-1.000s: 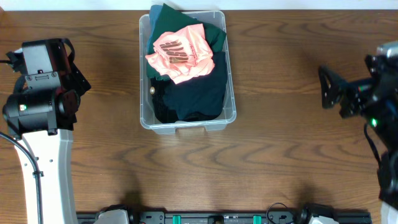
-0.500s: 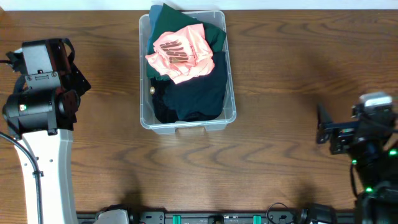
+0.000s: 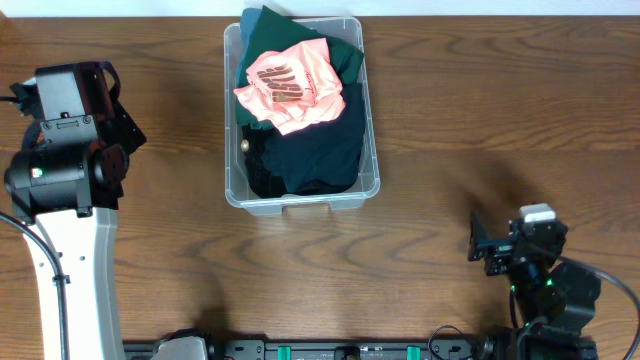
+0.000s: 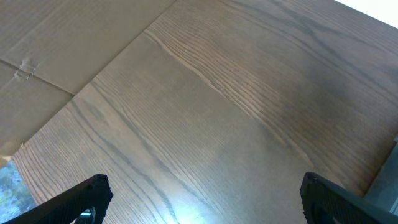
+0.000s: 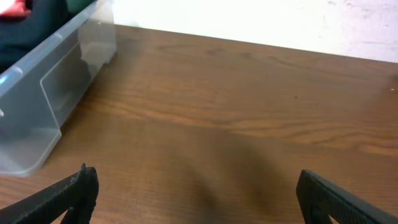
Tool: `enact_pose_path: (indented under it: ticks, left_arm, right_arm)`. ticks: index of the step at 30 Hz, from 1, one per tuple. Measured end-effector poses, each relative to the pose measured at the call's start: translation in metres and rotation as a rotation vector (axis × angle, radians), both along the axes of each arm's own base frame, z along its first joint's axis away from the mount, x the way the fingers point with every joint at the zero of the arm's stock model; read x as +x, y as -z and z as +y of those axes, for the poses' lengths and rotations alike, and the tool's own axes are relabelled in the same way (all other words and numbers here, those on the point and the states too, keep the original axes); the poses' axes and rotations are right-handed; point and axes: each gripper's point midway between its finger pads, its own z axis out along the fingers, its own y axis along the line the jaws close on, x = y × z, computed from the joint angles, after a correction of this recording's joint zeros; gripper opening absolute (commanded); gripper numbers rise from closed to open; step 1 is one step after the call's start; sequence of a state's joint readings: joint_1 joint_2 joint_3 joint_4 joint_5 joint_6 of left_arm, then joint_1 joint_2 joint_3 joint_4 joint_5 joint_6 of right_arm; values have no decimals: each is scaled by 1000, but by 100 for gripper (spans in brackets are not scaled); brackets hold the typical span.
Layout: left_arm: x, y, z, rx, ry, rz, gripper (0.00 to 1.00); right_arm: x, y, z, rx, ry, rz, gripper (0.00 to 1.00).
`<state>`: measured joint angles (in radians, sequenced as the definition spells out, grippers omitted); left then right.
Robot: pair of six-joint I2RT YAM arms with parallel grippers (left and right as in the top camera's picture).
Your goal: Pack container
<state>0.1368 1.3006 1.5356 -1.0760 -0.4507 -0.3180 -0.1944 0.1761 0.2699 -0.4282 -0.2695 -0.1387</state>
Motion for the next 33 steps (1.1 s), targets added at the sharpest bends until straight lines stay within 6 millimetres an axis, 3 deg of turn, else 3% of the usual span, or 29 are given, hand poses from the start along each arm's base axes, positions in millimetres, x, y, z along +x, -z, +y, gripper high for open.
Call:
enact_pose_path:
  ticks: [8, 15, 33]
  left_arm:
    - [0, 0, 0, 0, 0, 1, 98]
    - [0, 0, 0, 0, 1, 1, 98]
    - [0, 0, 0, 0, 1, 1, 98]
  right_arm:
    - [-4, 8, 2, -9, -8, -61, 99]
    - [1, 27, 2, -8, -11, -60, 99]
    - [2, 20, 3, -13, -18, -95, 99]
